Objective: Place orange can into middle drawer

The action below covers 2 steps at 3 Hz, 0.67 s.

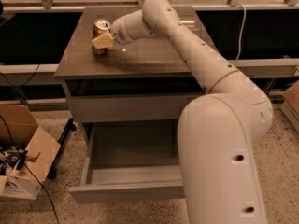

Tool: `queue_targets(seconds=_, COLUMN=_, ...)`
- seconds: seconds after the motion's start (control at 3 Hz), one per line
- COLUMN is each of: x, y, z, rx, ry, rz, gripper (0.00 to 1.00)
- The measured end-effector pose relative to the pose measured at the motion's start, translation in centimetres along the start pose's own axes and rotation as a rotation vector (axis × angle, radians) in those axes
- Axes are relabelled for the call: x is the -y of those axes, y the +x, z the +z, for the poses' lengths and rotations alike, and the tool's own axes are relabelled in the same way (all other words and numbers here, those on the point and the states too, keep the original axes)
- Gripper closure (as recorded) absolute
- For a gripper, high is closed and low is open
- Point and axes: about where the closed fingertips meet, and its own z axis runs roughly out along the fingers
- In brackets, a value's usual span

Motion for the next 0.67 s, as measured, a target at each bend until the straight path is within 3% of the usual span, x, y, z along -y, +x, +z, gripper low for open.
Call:
queue_targets(seconds=0.33, x=-1.2, y=-0.4, z=-5.2, rx=0.064, ry=0.041, rz=-0.007, gripper=0.96)
queue_targets(seconds=0.67, x=-4.4, y=0.7, z=-13.0, rx=0.118, ry=0.106, rz=-0.018, gripper=1.00)
